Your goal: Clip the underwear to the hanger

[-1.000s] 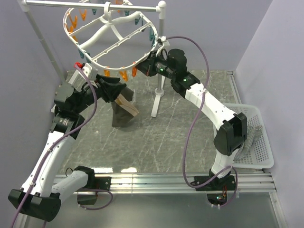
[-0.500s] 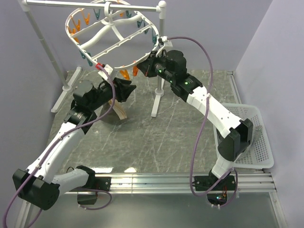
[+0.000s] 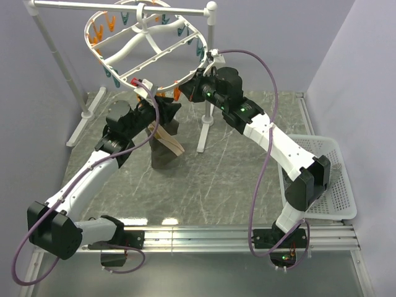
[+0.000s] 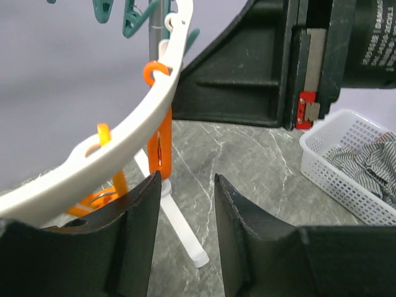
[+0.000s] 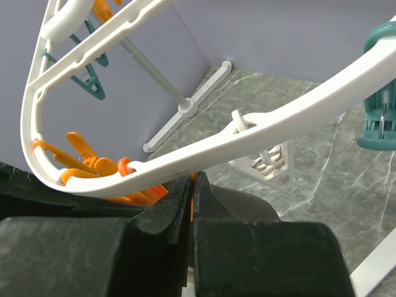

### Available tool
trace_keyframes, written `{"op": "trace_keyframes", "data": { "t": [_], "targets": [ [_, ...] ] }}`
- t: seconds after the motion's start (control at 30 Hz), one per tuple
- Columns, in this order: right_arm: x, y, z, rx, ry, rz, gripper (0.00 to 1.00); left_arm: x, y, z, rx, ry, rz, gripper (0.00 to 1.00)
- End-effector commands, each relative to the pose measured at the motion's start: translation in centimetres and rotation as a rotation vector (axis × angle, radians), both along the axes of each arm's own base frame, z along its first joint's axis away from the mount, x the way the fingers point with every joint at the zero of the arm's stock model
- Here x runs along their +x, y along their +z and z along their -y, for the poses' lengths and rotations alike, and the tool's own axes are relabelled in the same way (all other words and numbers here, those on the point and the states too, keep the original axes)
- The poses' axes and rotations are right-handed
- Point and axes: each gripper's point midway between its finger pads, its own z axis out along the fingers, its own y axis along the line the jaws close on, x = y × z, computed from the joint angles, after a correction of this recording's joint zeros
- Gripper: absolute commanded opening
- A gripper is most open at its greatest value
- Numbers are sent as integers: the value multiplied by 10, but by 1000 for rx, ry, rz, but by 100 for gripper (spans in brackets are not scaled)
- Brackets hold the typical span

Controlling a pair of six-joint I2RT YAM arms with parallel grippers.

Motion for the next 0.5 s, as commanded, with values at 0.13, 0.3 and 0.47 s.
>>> {"op": "trace_keyframes", "data": {
  "t": [0.13, 0.3, 0.47],
  "targets": [
    [-24, 29, -1, 59, 58, 27, 0, 16, 15, 0, -54, 57, 32, 46],
    [-27, 30, -2, 71, 71, 19, 0, 26, 12, -4, -62, 104, 21, 46],
    [-29, 28, -3, 73, 80, 13, 0, 28, 15, -6, -66, 121, 30, 46]
  ]
}}
